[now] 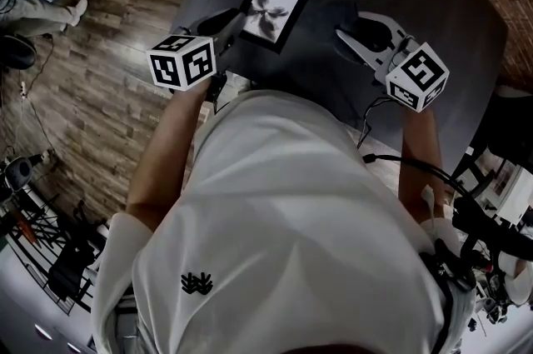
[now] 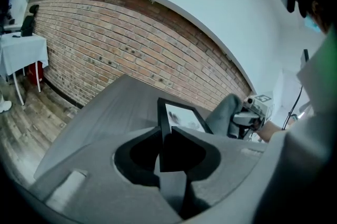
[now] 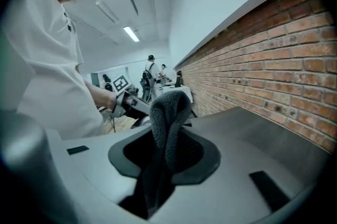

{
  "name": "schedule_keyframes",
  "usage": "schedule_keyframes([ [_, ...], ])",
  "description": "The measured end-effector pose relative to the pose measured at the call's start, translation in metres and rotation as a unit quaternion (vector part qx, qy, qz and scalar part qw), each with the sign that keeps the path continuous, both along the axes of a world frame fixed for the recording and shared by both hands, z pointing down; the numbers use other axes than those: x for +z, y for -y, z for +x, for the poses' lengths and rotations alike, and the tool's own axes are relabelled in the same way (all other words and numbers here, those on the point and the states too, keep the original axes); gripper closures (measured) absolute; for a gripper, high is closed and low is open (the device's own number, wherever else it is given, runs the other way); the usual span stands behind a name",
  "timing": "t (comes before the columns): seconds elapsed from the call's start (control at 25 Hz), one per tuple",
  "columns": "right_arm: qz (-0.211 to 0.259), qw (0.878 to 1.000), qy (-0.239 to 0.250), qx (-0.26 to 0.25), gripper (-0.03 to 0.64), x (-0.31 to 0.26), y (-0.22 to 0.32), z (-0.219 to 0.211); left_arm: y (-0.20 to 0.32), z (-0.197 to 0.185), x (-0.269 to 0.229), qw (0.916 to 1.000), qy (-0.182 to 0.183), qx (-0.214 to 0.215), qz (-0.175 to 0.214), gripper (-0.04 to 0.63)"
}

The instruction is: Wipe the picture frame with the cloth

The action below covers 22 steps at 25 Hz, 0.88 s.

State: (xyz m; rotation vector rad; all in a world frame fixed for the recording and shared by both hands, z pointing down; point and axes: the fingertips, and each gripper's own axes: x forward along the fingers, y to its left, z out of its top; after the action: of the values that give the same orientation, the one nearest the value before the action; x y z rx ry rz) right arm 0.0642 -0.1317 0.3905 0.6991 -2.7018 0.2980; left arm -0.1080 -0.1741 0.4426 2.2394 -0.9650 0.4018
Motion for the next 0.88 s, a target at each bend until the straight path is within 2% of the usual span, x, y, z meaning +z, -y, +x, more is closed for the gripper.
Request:
schedule_keyframes([
  [0.2,-0.039,0.995,0.008,-0.092,0.508,0.02,-0.048,-0.028,0.006,-0.002,-0.006,0.9994,-0.031,-0.015,-0.011,0.522],
  [0.36,-0.052,0.992,0.0,-0.119,0.508,0.036,-0.057,-0.046,0.004,0.009,-0.014,0.9968,-0.073,-0.006,-0.031,0.522],
  [0.56,-0.042,0.996,0.001,-0.082,0.508,0.041,-0.034,-0.045,-0.007,0.028,-0.022,0.9911,-0.119,0.014,-0.058,0.522],
  [0.88,-0.039,0.999,-0.006,0.023,0.508,0.046,0.012,-0.012,-0.023,0.035,-0.024,0.9887,-0.128,0.029,-0.072,0.522],
])
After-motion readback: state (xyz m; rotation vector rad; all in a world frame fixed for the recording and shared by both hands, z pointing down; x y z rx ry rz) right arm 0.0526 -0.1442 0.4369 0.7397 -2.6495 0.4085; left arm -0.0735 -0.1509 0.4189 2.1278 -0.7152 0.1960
